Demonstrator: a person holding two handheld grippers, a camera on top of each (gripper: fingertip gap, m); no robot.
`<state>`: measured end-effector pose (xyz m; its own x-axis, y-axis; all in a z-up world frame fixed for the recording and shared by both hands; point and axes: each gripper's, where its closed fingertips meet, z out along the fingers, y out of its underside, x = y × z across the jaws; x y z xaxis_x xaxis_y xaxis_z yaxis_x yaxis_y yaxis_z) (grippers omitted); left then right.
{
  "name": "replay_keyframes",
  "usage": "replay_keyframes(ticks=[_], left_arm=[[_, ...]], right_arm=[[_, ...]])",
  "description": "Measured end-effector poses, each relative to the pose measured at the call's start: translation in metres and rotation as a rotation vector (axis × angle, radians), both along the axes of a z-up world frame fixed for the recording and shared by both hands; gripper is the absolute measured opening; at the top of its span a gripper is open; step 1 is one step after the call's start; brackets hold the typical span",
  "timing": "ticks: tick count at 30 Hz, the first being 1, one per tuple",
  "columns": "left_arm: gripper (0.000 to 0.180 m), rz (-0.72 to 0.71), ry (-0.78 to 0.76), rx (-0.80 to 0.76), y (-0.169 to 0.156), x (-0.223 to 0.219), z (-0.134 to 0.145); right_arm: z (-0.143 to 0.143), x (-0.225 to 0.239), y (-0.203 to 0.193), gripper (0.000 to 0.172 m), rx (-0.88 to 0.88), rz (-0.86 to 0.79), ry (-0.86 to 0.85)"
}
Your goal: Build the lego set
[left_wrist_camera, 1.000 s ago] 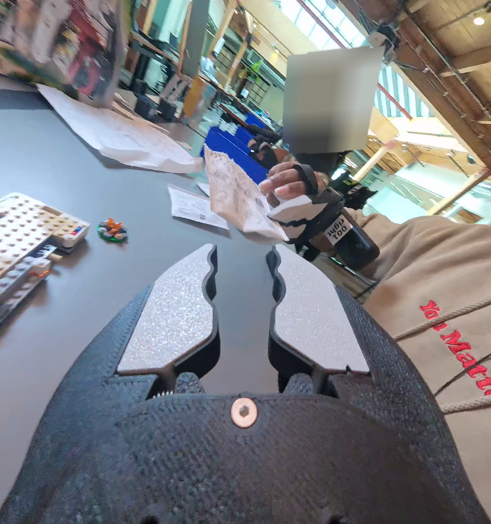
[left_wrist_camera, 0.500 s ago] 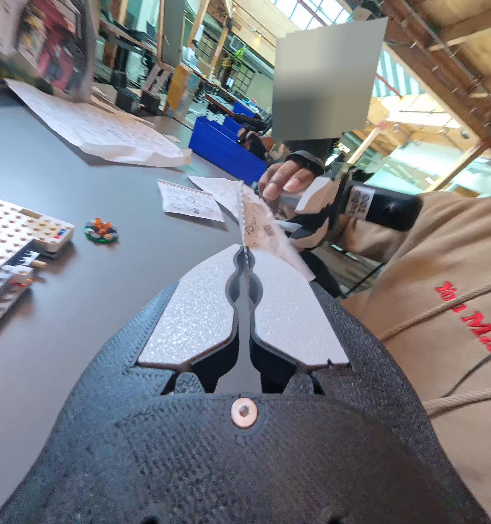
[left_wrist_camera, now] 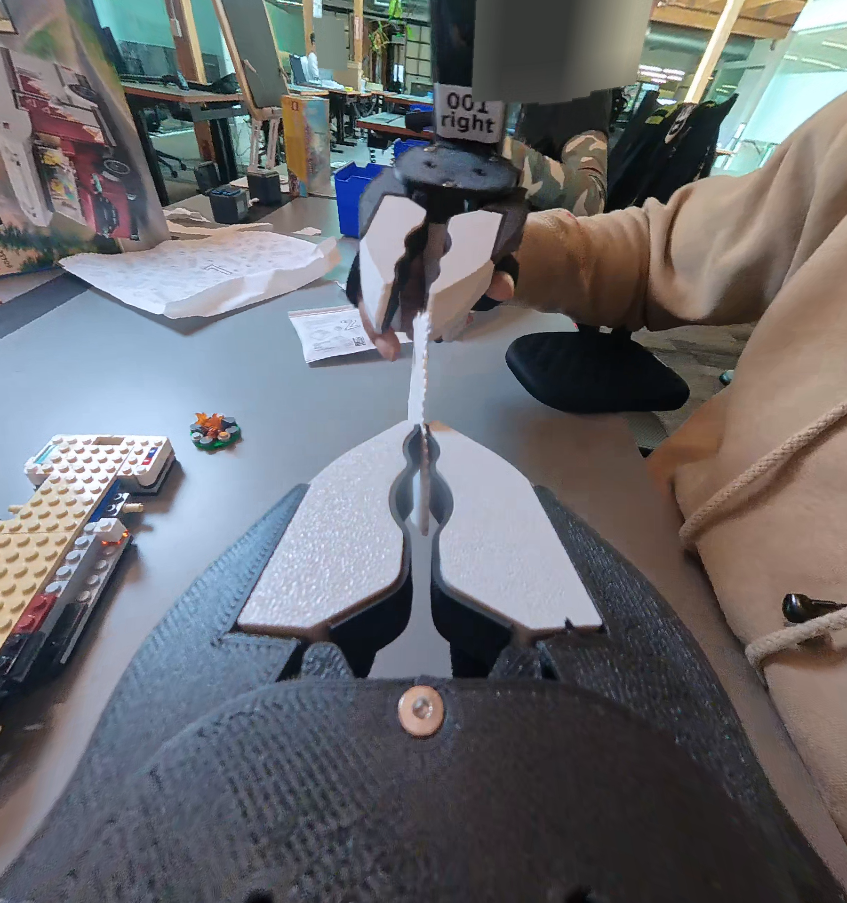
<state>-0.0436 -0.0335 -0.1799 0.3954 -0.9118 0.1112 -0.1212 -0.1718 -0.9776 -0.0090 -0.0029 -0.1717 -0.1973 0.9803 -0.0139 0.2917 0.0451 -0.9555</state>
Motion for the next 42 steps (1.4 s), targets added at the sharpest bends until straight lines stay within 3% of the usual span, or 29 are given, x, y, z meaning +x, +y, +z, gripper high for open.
replay_keyframes(ticks=[5, 9, 16, 22, 29, 33, 37, 42], left_arm=[[0.0, -0.065, 0.042, 0.002, -0.011, 0.004, -0.006], [0.0, -0.129, 0.055, 0.002, -0.021, 0.008, -0.009], [0.0, -0.171, 0.125, 0.012, -0.03, 0.017, -0.023], [0.012, -0.118, 0.254, 0.081, -0.025, 0.01, -0.034], [0.0, -0.131, 0.309, 0.122, -0.032, 0.015, -0.038], [0.0, -0.121, 0.235, 0.107, -0.032, 0.016, -0.027], [0.0, -0.067, 0.194, 0.101, -0.024, 0.011, -0.019], [0.0, -0.036, 0.172, 0.097, -0.022, 0.016, -0.015]], right_arm=[[-0.013, -0.005, -0.015, 0.001, 0.005, 0.102, -0.048], [-0.015, -0.003, -0.024, 0.002, -0.059, 0.184, -0.092], [-0.038, -0.008, -0.054, 0.0, 0.01, 0.319, -0.2], [-0.048, -0.002, -0.051, 0.0, 0.083, 0.32, -0.272], [-0.06, -0.001, -0.061, 0.0, 0.184, 0.384, -0.394], [-0.057, -0.013, -0.061, 0.001, 0.144, 0.34, -0.329], [-0.046, -0.024, -0.057, 0.015, 0.016, 0.265, -0.214], [-0.053, -0.038, -0.053, 0.04, -0.02, 0.189, -0.205]])
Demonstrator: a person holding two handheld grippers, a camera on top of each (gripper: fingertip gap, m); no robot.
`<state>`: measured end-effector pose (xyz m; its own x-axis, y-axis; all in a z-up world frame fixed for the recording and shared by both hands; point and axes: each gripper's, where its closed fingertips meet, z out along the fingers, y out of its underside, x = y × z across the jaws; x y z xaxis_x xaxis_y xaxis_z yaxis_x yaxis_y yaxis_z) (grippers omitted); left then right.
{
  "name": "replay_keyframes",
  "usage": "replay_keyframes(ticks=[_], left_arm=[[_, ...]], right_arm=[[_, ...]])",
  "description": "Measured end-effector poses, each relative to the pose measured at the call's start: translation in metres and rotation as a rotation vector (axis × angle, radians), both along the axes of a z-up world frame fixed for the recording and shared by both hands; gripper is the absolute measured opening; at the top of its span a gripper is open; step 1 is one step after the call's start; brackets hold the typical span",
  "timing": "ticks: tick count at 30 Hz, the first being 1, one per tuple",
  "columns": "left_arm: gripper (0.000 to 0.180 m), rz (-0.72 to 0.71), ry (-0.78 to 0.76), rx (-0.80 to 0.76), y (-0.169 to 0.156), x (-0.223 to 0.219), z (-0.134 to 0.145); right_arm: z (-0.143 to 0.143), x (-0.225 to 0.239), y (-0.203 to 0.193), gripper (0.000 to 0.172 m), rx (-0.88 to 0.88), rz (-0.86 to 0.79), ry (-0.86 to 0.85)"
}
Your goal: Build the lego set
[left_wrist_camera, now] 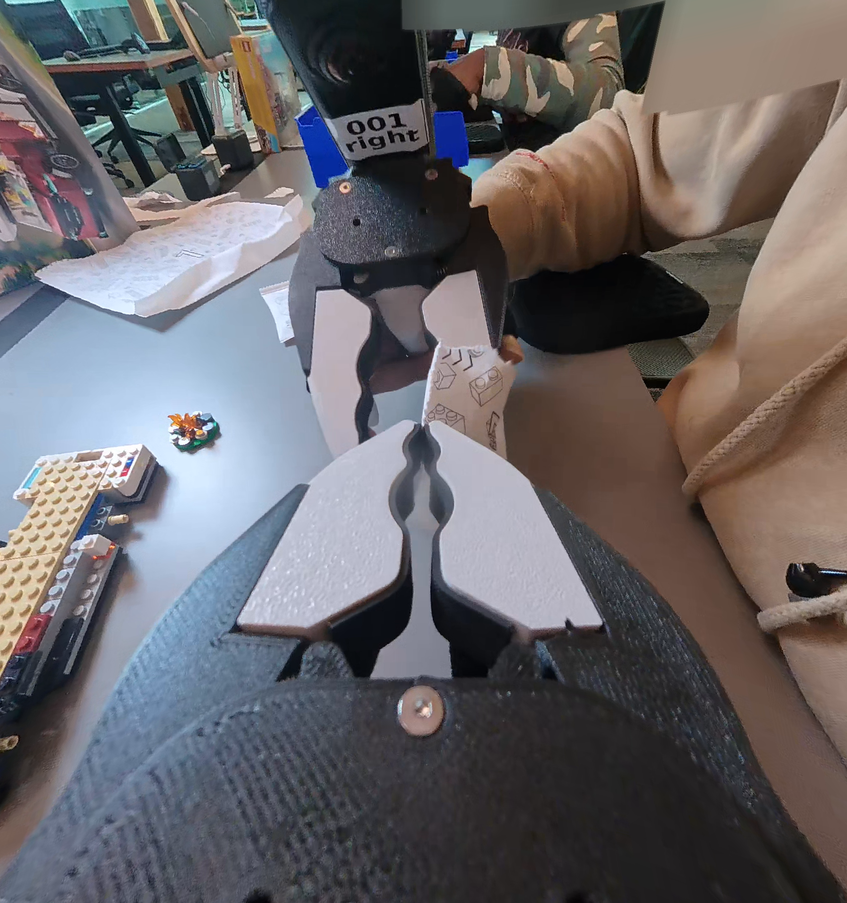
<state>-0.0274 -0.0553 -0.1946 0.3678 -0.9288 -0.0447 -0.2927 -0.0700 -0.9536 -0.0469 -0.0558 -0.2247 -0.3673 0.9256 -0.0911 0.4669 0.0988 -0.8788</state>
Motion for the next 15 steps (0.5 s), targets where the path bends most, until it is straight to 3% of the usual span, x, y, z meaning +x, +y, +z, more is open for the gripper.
replay_keyframes(ticks=[4, 8, 11, 15], left_arm=[[0.0, 0.032, 0.031, 0.008, 0.003, 0.002, -0.004], [0.0, 0.066, 0.032, 0.019, 0.009, -0.008, 0.0], [0.0, 0.128, 0.012, 0.015, 0.018, -0.016, 0.005], [0.0, 0.135, 0.059, 0.025, 0.016, -0.009, -0.003]], right_arm=[[-0.007, -0.004, 0.001, 0.056, 0.03, -0.008, -0.044], [-0.013, 0.001, 0.006, 0.052, 0.032, -0.012, -0.084], [-0.023, 0.003, 0.005, 0.059, 0.117, -0.01, -0.122], [-0.019, -0.006, -0.004, 0.073, 0.09, -0.019, -0.094]])
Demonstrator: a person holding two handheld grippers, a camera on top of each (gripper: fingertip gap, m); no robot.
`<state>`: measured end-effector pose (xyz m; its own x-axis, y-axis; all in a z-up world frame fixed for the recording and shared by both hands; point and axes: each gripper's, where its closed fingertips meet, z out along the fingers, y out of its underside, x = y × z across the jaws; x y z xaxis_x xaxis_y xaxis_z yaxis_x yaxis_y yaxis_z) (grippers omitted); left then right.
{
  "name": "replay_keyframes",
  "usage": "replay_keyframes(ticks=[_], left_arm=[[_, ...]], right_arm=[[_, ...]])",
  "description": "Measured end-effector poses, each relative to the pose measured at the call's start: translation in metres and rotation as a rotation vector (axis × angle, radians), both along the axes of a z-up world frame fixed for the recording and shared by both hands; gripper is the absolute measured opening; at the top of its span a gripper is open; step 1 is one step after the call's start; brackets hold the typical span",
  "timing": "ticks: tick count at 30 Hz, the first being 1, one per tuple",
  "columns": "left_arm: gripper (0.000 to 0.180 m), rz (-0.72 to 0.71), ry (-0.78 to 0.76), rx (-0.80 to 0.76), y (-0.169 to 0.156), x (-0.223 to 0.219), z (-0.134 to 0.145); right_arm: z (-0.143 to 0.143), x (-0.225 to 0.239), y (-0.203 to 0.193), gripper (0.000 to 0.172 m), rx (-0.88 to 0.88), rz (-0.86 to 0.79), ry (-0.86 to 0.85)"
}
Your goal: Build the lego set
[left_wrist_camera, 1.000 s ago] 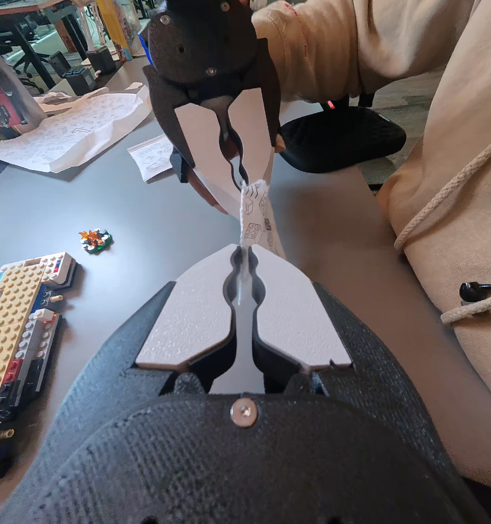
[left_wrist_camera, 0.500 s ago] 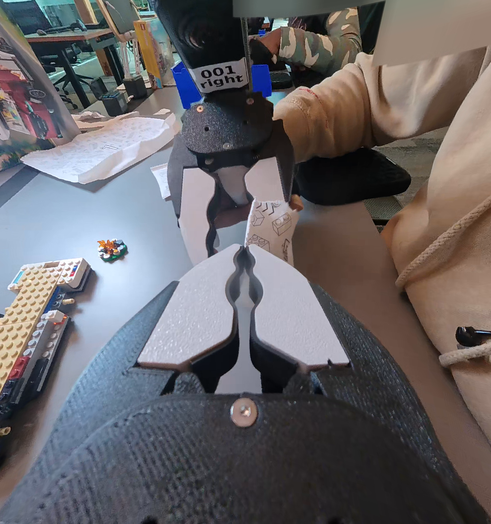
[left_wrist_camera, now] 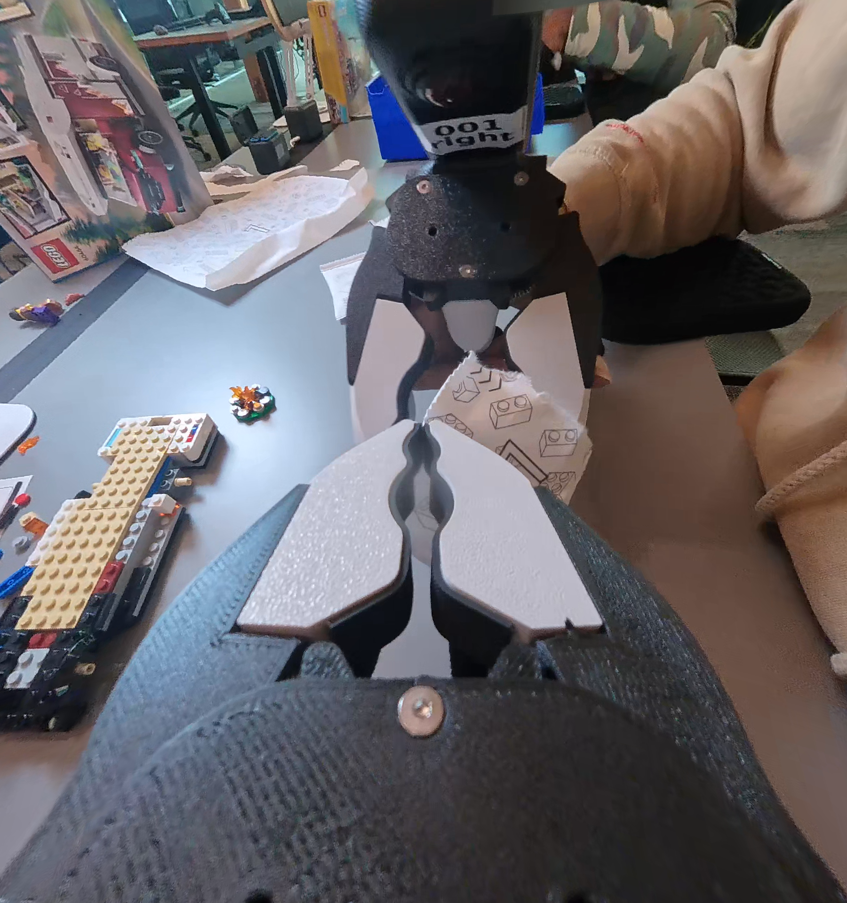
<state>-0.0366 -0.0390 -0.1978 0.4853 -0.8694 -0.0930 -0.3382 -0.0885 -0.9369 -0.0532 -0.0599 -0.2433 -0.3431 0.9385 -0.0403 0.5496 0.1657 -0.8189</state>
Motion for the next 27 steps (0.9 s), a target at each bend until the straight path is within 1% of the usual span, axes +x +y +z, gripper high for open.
replay_keyframes(ticks=[1, 2, 4, 6, 9, 10, 12, 13, 14, 15, 17, 18, 19, 24, 27], left_arm=[[0.0, -0.009, 0.005, 0.005, -0.002, 0.002, -0.001], [0.0, -0.019, 0.012, 0.009, -0.004, 0.004, -0.002], [0.0, -0.017, 0.016, 0.033, -0.005, 0.005, 0.0], [0.0, -0.048, 0.003, 0.018, -0.008, 0.005, 0.001], [0.0, -0.037, 0.001, 0.025, -0.005, 0.002, 0.001], [0.0, -0.031, -0.002, 0.031, -0.004, -0.001, 0.002], [0.0, -0.004, -0.012, 0.042, 0.002, -0.01, 0.005], [0.0, 0.012, -0.019, 0.052, 0.006, -0.016, 0.007], [0.0, 0.029, -0.034, 0.062, 0.01, -0.022, 0.009], [0.0, 0.051, -0.047, 0.061, 0.013, -0.029, 0.011], [0.0, 0.074, -0.062, 0.055, 0.018, -0.037, 0.012], [0.0, 0.078, -0.065, 0.056, 0.018, -0.039, 0.012], [0.0, 0.075, -0.065, 0.055, 0.018, -0.038, 0.012], [0.0, 0.049, -0.041, 0.075, 0.013, -0.03, 0.01], [0.0, 0.019, -0.023, 0.083, 0.007, -0.025, 0.009]], right_arm=[[0.001, -0.002, 0.003, 0.076, -0.007, -0.02, 0.008], [0.006, -0.004, 0.008, 0.075, -0.026, -0.055, 0.035], [0.013, -0.005, 0.019, 0.066, -0.088, -0.122, 0.066], [0.019, -0.003, 0.031, 0.061, -0.102, -0.167, 0.092], [0.022, 0.0, 0.037, 0.052, -0.033, -0.196, 0.108], [0.022, 0.003, 0.04, 0.052, 0.006, -0.205, 0.104], [0.029, 0.01, 0.049, 0.052, 0.077, -0.23, 0.131], [0.035, 0.015, 0.055, 0.048, 0.111, -0.255, 0.152], [0.042, 0.02, 0.06, 0.042, 0.142, -0.272, 0.178], [0.05, 0.026, 0.062, 0.032, 0.164, -0.28, 0.213], [0.066, 0.033, 0.063, 0.005, 0.181, -0.295, 0.288], [0.07, 0.035, 0.061, 0.0, 0.181, -0.292, 0.307], [0.068, 0.036, 0.056, 0.0, 0.177, -0.275, 0.3], [0.038, 0.026, 0.042, 0.0, 0.174, -0.212, 0.209], [0.034, 0.022, 0.039, 0.0, 0.107, -0.201, 0.21]])
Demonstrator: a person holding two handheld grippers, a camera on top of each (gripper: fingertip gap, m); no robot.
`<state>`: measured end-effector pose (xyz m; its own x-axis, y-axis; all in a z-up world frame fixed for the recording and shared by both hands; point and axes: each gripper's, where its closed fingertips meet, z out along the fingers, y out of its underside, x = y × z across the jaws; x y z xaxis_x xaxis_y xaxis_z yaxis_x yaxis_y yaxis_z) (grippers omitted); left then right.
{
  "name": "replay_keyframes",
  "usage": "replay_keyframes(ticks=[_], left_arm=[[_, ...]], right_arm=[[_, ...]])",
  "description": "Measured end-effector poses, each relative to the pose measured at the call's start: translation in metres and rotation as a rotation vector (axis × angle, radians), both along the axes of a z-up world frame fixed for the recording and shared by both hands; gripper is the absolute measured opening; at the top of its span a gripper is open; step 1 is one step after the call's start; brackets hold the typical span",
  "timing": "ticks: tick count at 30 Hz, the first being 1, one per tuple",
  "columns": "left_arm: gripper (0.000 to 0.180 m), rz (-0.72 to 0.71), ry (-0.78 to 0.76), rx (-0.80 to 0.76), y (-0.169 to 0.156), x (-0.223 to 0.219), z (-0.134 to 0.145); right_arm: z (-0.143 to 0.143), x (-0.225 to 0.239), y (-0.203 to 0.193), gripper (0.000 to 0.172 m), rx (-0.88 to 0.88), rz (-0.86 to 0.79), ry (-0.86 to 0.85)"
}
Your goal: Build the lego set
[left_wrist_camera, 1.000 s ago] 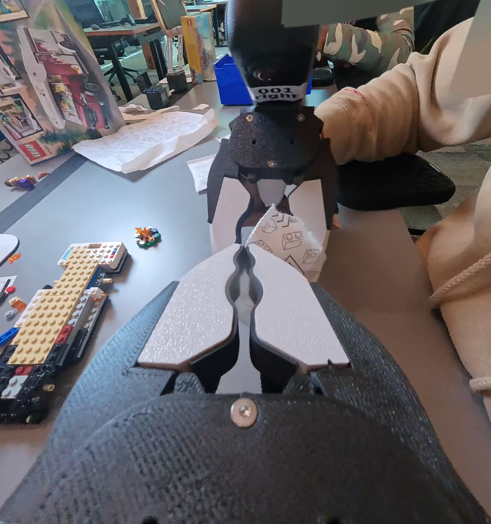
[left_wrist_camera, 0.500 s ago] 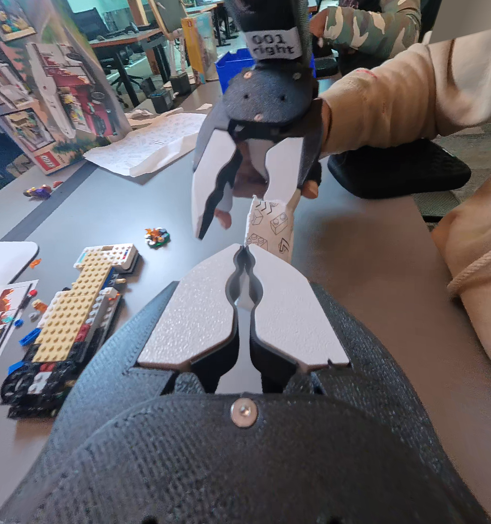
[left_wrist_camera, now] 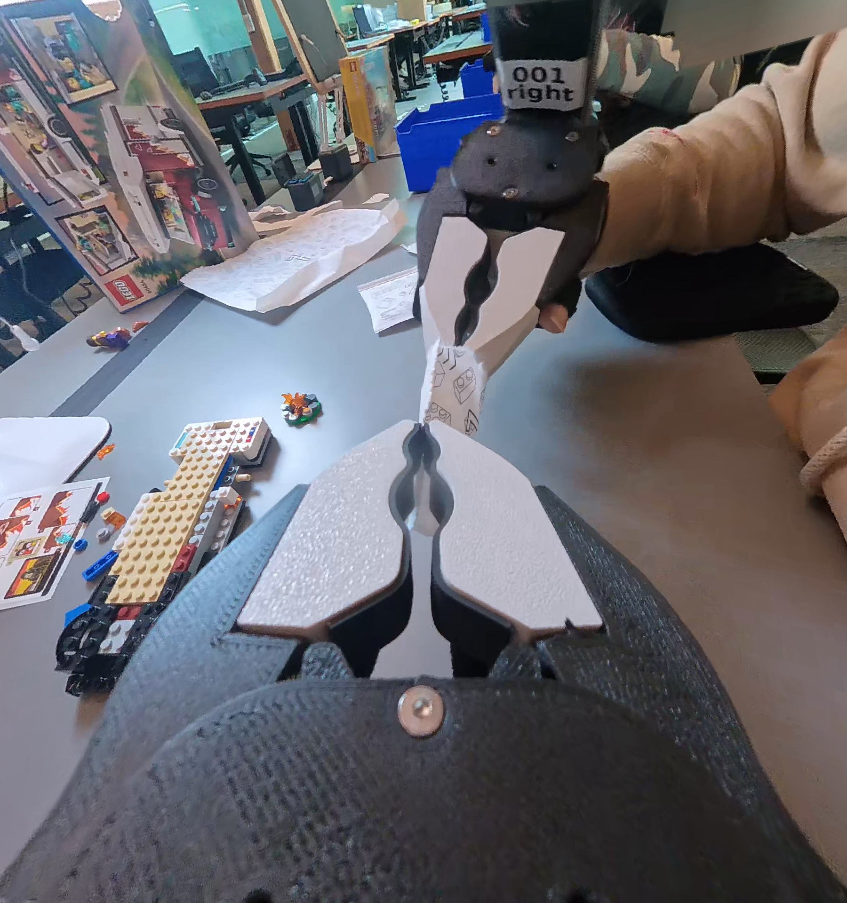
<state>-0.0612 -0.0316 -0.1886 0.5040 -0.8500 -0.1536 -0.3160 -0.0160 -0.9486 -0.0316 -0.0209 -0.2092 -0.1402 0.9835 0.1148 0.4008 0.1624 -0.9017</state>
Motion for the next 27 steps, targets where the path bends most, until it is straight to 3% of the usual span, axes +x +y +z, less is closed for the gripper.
replay_keyframes(ticks=[3, 10, 14, 22, 27], left_arm=[[0.0, -0.013, 0.002, 0.005, -0.003, 0.003, 0.001], [0.0, -0.021, 0.026, 0.0, -0.007, 0.015, -0.005], [0.0, -0.036, 0.059, -0.003, -0.011, 0.019, -0.01], [0.0, -0.042, 0.029, 0.004, -0.012, 0.018, -0.004], [0.0, -0.019, -0.014, 0.001, -0.007, 0.007, 0.004]], right_arm=[[0.002, -0.002, 0.001, 0.0, -0.046, 0.005, 0.005], [-0.015, -0.016, -0.01, 0.0, 0.049, 0.007, -0.054], [-0.027, -0.024, -0.017, 0.013, 0.132, 0.008, -0.096], [-0.023, -0.023, -0.017, 0.027, 0.147, 0.025, -0.098], [-0.017, -0.018, -0.002, 0.012, 0.183, -0.008, -0.089]])
